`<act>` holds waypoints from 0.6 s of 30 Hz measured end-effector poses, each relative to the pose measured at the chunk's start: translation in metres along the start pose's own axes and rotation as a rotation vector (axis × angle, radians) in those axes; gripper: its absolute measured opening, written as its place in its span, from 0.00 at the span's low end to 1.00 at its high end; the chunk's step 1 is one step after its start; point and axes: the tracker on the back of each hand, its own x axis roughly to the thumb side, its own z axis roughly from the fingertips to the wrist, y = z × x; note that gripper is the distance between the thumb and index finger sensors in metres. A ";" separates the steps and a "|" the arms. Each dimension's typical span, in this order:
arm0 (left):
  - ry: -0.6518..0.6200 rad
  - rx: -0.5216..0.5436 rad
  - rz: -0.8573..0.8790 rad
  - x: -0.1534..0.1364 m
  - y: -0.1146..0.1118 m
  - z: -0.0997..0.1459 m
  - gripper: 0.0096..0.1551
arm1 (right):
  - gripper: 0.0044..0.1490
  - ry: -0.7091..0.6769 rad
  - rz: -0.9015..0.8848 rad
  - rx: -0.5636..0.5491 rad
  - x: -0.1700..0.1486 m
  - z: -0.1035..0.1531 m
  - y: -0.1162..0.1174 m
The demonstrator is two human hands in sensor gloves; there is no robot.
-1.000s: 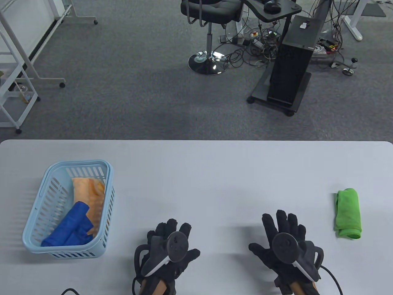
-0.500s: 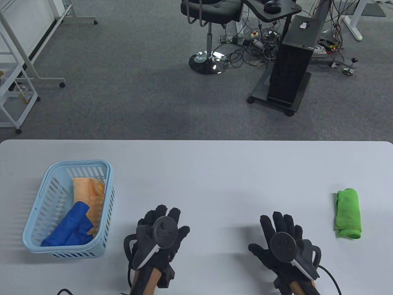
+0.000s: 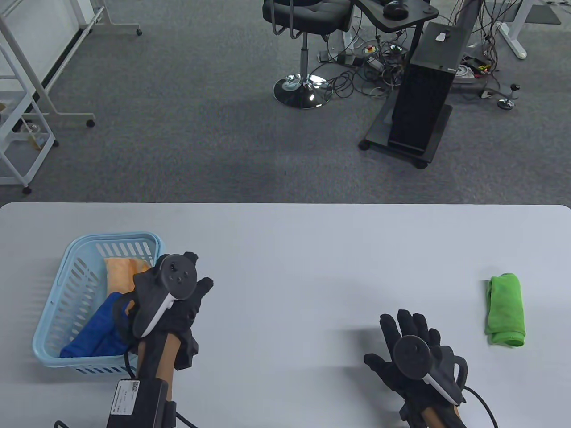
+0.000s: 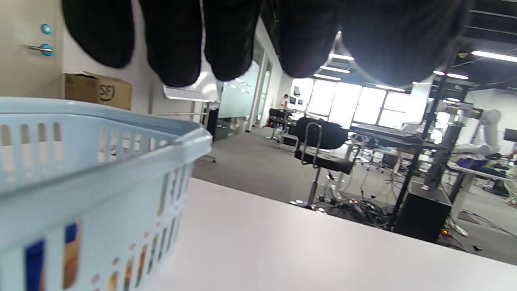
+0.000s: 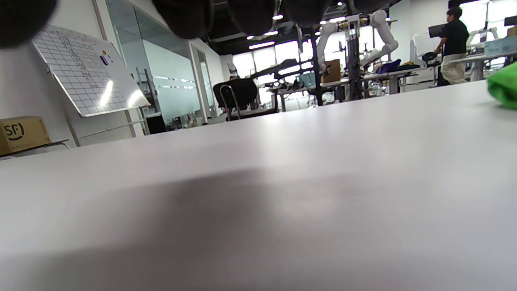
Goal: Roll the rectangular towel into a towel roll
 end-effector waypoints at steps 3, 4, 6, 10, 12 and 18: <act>0.036 -0.003 -0.004 -0.012 0.006 -0.008 0.42 | 0.61 0.001 0.001 0.006 0.000 0.000 0.000; 0.045 -0.005 -0.007 -0.015 0.008 -0.010 0.42 | 0.61 0.001 0.002 0.007 0.000 0.000 0.000; 0.069 -0.008 -0.021 -0.021 0.013 -0.015 0.42 | 0.61 0.004 0.003 0.014 -0.001 0.000 0.000; 0.118 -0.023 -0.108 -0.035 0.023 -0.025 0.42 | 0.61 0.010 0.004 0.028 -0.002 -0.001 0.000; 0.140 -0.027 -0.114 -0.043 0.026 -0.030 0.42 | 0.61 0.013 0.004 0.036 -0.002 -0.001 0.000; 0.201 -0.075 -0.112 -0.068 0.026 -0.043 0.41 | 0.61 0.024 0.013 0.059 -0.003 -0.001 0.000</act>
